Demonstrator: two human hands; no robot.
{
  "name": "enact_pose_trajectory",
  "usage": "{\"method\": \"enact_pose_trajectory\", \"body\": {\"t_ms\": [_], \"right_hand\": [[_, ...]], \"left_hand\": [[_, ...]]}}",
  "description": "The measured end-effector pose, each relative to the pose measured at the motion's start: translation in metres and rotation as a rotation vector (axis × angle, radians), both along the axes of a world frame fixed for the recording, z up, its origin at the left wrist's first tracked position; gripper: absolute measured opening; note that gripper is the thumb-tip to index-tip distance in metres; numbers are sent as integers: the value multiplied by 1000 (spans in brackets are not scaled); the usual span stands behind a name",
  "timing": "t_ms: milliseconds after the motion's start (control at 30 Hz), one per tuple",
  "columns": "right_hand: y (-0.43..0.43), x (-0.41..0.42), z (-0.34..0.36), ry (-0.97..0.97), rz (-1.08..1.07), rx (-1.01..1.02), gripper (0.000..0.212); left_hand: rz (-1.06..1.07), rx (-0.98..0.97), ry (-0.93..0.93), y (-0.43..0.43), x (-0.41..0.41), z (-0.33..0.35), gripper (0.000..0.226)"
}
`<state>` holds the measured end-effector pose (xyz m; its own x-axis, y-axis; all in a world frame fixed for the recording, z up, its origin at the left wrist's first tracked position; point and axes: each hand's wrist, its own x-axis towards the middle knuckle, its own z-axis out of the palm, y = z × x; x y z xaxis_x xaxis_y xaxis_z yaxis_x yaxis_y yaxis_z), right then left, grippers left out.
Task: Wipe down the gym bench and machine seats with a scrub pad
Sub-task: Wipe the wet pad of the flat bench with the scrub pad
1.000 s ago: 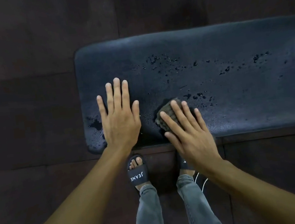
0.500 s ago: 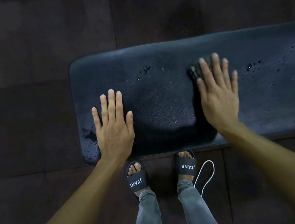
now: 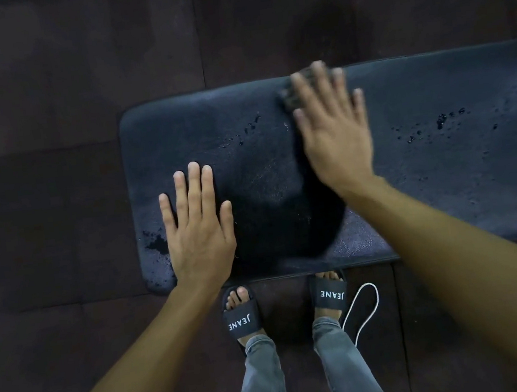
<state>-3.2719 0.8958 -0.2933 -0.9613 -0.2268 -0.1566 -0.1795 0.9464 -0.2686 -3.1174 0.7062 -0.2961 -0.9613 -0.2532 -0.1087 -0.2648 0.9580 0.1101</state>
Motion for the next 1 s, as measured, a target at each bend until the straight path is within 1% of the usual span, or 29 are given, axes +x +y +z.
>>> {"method": "enact_pose_trajectory", "body": {"t_ms": [67, 100, 133, 200, 267, 333, 400, 433, 500, 567, 667, 733, 833, 900, 1000], "right_hand": [[28, 11, 1, -1, -169, 0, 51], [38, 27, 3, -5, -219, 10, 51], [43, 48, 6, -4, -224, 27, 52], [40, 93, 8, 9, -104, 64, 52], [21, 115, 9, 5, 38, 52, 52], [-8, 101, 8, -5, 160, 32, 51], [-40, 64, 6, 4, 296, 13, 50], [-52, 41, 6, 8, 324, -3, 50], [-59, -2, 4, -8, 246, -19, 49], [-43, -24, 3, -16, 88, -19, 50], [2, -4, 4, 0, -94, 12, 50], [22, 36, 8, 0, -96, 52, 51], [11, 93, 12, -25, 14, 64, 52], [-20, 98, 13, -68, 64, 49, 54], [-69, 69, 20, -143, 102, -59, 56]], "left_hand": [[0, -6, -1, 1, 1, 0, 57], [1, -8, -2, 1, 1, 1, 57], [2, -9, -4, 1, 1, 1, 57], [-1, -8, -4, 1, 0, 1, 57], [-8, -3, 2, 1, 0, 1, 56], [-11, 2, 9, 0, 0, 1, 56], [-14, -3, 13, -1, -1, 0, 56], [-15, -9, 15, -1, -1, 0, 56], [-18, -10, 16, -1, -1, 0, 56], [-22, -6, 11, -1, 0, 0, 56], [-23, -8, 0, -1, 1, 0, 56], [-16, -5, 2, -1, 1, 1, 56], [-11, 8, 9, -1, 0, 2, 56], [-8, 18, 1, -2, 0, 2, 56], [-4, 66, -19, -3, -3, 3, 57]]}}
